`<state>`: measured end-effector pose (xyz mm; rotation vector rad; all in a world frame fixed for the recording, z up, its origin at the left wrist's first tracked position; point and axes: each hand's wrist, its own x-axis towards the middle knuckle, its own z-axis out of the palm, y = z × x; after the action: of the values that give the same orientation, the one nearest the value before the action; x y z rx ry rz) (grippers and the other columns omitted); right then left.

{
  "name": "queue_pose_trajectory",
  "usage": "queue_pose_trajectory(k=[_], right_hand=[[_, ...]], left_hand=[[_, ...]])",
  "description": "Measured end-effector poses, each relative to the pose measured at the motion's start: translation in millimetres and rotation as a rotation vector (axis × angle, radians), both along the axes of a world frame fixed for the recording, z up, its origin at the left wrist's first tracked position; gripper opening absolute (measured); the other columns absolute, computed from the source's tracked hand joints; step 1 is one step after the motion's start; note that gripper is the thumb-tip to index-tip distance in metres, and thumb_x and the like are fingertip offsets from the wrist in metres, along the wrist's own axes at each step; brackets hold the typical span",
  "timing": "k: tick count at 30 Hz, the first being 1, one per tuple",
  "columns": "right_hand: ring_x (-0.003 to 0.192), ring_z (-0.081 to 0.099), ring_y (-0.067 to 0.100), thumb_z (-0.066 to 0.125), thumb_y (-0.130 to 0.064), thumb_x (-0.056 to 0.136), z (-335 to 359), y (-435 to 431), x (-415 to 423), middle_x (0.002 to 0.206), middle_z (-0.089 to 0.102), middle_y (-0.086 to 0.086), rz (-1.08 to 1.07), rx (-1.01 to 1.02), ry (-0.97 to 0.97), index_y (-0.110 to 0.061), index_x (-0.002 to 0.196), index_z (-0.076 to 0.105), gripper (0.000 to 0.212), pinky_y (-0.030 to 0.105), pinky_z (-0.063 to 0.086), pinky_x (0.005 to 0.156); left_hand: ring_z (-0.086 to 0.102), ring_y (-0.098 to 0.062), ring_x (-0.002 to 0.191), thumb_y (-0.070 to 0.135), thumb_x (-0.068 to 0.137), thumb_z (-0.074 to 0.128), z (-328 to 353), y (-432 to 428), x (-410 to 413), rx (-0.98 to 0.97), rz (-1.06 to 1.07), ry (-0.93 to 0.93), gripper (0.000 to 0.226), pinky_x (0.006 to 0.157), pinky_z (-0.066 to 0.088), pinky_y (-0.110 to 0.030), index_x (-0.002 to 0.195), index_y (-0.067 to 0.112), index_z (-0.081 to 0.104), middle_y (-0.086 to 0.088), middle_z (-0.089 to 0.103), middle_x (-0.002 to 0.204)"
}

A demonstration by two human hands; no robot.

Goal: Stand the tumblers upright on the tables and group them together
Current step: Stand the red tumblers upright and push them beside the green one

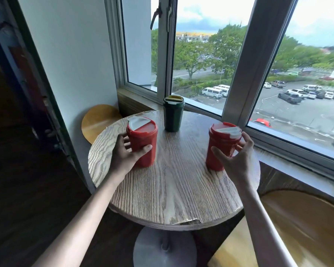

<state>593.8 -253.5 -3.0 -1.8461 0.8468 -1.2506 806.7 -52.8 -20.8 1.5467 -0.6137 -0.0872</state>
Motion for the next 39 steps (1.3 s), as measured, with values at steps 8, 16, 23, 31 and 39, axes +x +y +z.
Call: queue_pose_trajectory(k=[8,16,23,31,39], right_hand=[[0.111,0.057,0.026,0.086,-0.039,0.051,1.0,-9.4,16.2,0.123,0.057,0.012,-0.015,0.001,0.008,-0.017,0.133,0.035,0.099,0.040,0.049,0.094],[0.098,0.053,0.016,0.087,-0.017,0.061,28.0,-1.4,70.4,0.116,0.056,0.009,0.110,-0.057,0.039,-0.006,0.134,0.035,0.090,0.024,0.042,0.080],[0.102,0.059,0.021,0.086,-0.017,0.061,20.2,-0.9,97.7,0.120,0.059,0.013,0.172,-0.022,0.042,-0.007,0.135,0.035,0.091,0.026,0.048,0.084],[0.109,0.056,0.021,0.086,-0.021,0.061,-1.4,3.4,101.6,0.124,0.056,0.014,0.198,0.030,0.020,-0.005,0.136,0.034,0.093,0.035,0.049,0.094],[0.114,0.052,0.024,0.082,-0.058,0.049,-27.7,4.0,105.6,0.122,0.047,0.007,0.118,0.025,0.100,-0.022,0.133,0.033,0.103,0.046,0.050,0.092]], left_hand=[[0.060,-0.006,0.097,0.047,0.046,0.089,9.7,-8.1,0.1,0.023,0.013,-0.041,0.085,0.074,0.047,-0.016,0.114,0.018,0.049,0.003,0.060,0.110],[0.059,-0.017,0.099,0.031,0.060,0.087,37.4,-50.4,7.2,0.025,-0.005,-0.097,0.079,0.078,0.051,-0.027,0.125,0.014,0.046,-0.001,0.056,0.114],[0.058,-0.012,0.095,0.030,0.060,0.088,23.4,-64.2,18.1,0.026,0.062,-0.096,0.077,0.067,0.045,-0.009,0.123,0.011,0.047,-0.003,0.060,0.118],[0.057,-0.007,0.095,0.037,0.061,0.086,4.0,-70.7,19.8,0.065,0.071,-0.114,0.078,0.066,0.044,-0.005,0.123,0.013,0.047,0.003,0.059,0.115],[0.057,-0.006,0.095,0.035,0.066,0.069,-13.1,-68.6,25.0,0.087,-0.109,-0.065,0.076,0.074,0.044,-0.015,0.131,0.023,0.032,0.001,0.054,0.110]])
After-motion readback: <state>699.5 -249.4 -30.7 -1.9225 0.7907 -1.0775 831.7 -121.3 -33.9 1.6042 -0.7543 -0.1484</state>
